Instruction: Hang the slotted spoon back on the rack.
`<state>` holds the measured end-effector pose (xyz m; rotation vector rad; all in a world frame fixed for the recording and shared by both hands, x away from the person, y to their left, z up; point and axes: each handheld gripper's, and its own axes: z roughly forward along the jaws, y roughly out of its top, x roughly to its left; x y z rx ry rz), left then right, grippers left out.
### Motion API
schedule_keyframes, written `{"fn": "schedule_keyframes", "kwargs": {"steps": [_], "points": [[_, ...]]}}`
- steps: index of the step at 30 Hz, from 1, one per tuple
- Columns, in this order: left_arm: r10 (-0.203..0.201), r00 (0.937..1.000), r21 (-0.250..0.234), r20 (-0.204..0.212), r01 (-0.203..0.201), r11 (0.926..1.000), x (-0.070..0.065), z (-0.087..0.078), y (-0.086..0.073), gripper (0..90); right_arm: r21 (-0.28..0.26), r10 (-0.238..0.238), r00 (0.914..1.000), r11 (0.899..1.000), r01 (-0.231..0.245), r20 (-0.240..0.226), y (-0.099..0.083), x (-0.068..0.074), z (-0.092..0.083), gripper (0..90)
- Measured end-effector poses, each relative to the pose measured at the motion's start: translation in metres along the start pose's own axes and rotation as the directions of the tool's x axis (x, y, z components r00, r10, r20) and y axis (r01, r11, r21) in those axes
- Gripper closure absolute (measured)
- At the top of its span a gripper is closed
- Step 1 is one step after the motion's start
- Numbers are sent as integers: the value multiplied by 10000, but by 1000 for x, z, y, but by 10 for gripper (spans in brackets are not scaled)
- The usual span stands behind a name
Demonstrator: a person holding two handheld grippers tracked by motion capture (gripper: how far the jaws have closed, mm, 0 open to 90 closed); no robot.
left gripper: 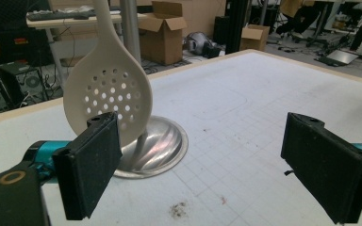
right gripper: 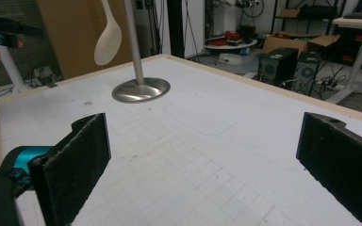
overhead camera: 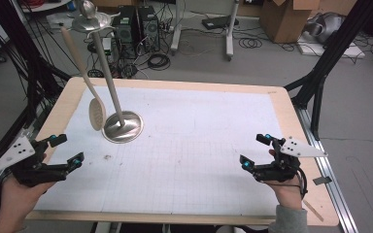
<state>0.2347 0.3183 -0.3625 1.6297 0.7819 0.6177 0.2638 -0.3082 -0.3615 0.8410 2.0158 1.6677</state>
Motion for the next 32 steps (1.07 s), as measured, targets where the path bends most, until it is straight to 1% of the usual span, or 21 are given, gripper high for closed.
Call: {"fn": "schedule_keyframes", "kwargs": {"steps": [2,6,10,15,17,19,21,24,25,27,32], "points": [[-35,10000,34,-30,35,10000,3,-5,-2,131,-26,15,10000,10000,-15,52,-2,-3,-1,24],[-130,9996,-71,-233,129,9999,8,-12,-3,131,-55,124,9997,9999,-122,189,-6,-7,-4,24],[-65,9988,5,-495,66,10000,12,-14,-6,131,-94,241,9993,9997,-239,272,-9,-12,-8,24],[-258,9967,75,-767,265,9996,17,-15,-12,131,-174,486,9980,9987,-479,403,-15,-19,-15,24],[-320,9963,105,-802,329,9994,19,-15,-14,131,-244,538,9978,9983,-529,380,-17,-22,-18,24],[-417,9954,80,-866,426,9991,20,-15,-15,131,-186,638,9975,9978,-633,293,-20,-24,-21,24],[-454,9949,89,-895,464,9989,21,-16,-16,131,-114,582,9980,9983,-579,264,-22,-27,-23,24],[-523,9942,103,-938,535,9985,22,-15,-17,131,-152,628,9975,9979,-623,326,-25,-29,-26,24],[-560,9939,128,-954,575,9983,22,-14,-17,132,-142,669,9971,9977,-665,362,-25,-29,-26,24],[-585,9939,155,-938,602,9981,22,-13,-18,131,-243,608,9974,9979,-599,390,-25,-29,-27,24],[-659,9944,236,-830,681,9974,20,-9,-19,131,-275,474,9985,9985,-466,274,-23,-26,-25,24]]}}
